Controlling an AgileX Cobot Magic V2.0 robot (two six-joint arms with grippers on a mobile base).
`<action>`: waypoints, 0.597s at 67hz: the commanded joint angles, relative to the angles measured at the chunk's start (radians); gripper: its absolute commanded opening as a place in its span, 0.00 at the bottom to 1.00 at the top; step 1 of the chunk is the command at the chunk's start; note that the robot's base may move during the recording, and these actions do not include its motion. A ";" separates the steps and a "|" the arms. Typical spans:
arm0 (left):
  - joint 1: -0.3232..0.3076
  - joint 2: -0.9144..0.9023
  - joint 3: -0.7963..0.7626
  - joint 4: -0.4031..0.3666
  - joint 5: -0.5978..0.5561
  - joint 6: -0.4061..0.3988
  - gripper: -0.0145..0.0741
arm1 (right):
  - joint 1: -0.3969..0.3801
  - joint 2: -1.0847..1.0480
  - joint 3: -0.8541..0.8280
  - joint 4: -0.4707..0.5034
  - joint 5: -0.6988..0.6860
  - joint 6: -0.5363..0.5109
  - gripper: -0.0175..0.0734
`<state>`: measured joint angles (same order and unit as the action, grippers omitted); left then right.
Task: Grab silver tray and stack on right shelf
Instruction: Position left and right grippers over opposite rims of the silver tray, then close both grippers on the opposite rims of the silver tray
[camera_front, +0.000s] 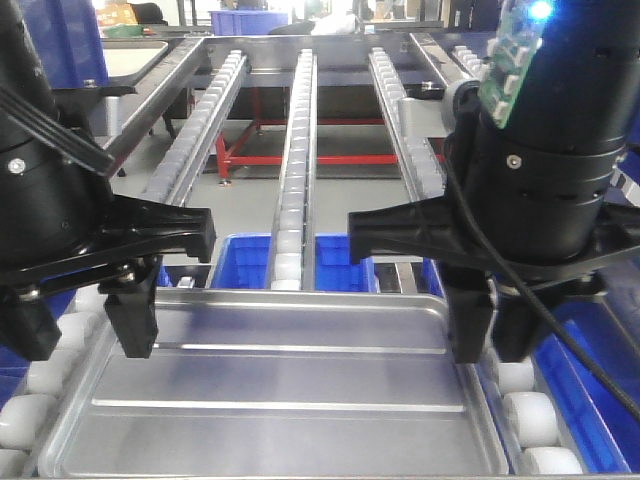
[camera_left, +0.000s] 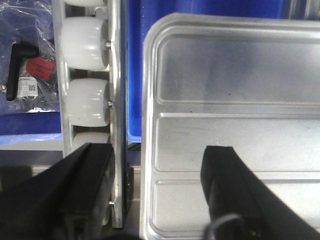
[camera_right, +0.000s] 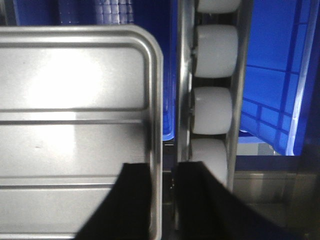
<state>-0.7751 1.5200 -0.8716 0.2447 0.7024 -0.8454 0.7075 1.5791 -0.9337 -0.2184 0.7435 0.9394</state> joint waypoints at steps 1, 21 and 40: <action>0.001 -0.029 -0.031 0.007 -0.016 -0.005 0.52 | 0.000 -0.034 -0.032 -0.014 -0.002 0.000 0.83; 0.001 -0.020 -0.031 0.026 -0.018 -0.005 0.52 | 0.000 -0.010 -0.032 -0.014 -0.029 0.000 0.82; 0.001 0.023 -0.031 0.034 -0.024 -0.005 0.52 | 0.000 0.017 -0.032 -0.014 -0.064 0.000 0.81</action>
<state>-0.7751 1.5699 -0.8738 0.2639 0.6951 -0.8454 0.7075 1.6204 -0.9337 -0.2184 0.7047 0.9394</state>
